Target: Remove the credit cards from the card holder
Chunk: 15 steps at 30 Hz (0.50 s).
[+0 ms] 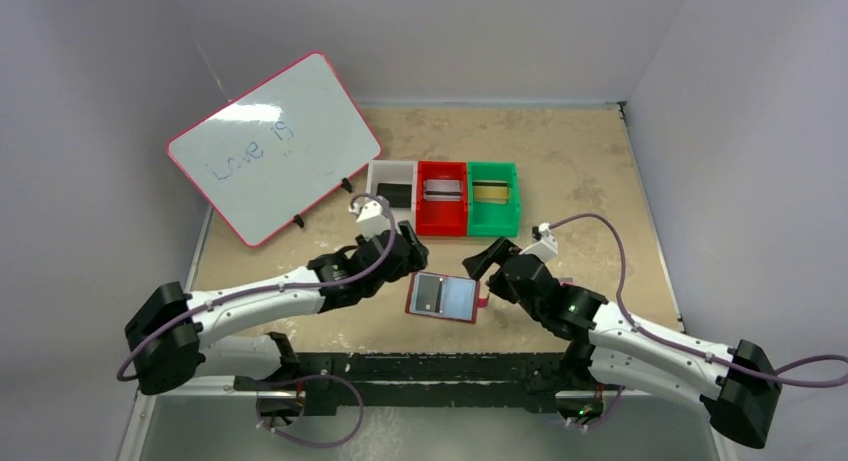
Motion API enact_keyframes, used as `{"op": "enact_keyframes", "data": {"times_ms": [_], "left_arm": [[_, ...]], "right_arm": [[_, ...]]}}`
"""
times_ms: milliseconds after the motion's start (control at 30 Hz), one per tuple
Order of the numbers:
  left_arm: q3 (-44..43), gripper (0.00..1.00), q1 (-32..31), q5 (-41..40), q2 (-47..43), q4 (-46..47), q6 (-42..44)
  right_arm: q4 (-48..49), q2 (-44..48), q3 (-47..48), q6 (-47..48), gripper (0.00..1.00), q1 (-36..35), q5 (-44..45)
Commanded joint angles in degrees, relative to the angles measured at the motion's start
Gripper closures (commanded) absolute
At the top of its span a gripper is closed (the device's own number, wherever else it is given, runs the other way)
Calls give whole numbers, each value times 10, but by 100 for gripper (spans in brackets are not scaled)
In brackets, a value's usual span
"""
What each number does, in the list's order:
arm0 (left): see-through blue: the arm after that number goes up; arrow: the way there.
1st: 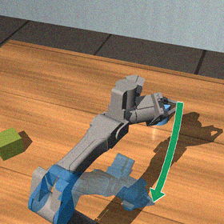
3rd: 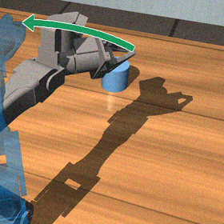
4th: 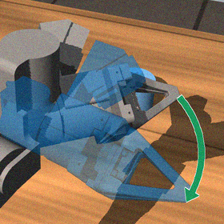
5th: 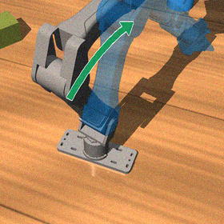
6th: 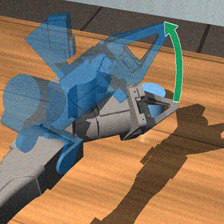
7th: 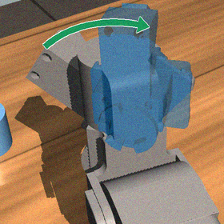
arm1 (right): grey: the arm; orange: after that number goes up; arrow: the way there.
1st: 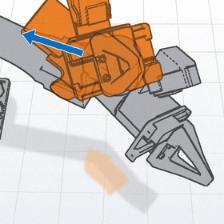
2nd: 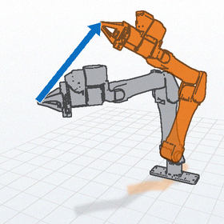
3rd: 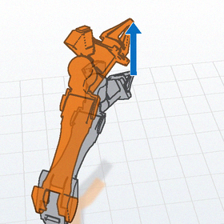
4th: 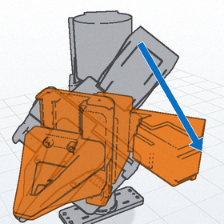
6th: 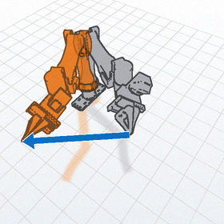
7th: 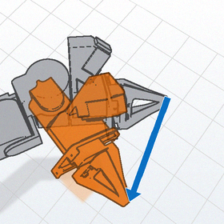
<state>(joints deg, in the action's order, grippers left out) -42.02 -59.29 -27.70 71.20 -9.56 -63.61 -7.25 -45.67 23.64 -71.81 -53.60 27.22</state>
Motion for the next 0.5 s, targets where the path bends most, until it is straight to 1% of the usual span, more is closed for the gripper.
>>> {"op": "enact_keyframes", "data": {"times_ms": [0, 67, 100, 133, 233, 267, 367, 467], "left_arm": [[7, 30, 44, -106, -60, -117, 16], [29, 29, 73, -91, -94, -119, 22], [46, 29, 86, -78, -111, -113, 29], [57, 29, 97, -65, -125, -105, 34], [84, 33, 105, -20, -151, -76, 44], [91, 34, 106, 5, -154, -59, 53], [101, 40, 106, 71, -143, -12, 69], [98, 45, 106, 117, -118, 18, 80]], "right_arm": [[49, 9, 8, 50, 9, 0, -33], [87, 4, 4, 73, 4, 0, -60], [103, -3, 3, 78, 3, 0, -74], [118, -14, 2, 80, 5, 0, -87], [185, -65, -3, 98, 20, 1, -145], [212, -83, -5, 107, 23, 0, -168], [271, -142, -7, 92, 30, 0, -208], [318, -197, -8, 82, 37, 0, -238]]}}
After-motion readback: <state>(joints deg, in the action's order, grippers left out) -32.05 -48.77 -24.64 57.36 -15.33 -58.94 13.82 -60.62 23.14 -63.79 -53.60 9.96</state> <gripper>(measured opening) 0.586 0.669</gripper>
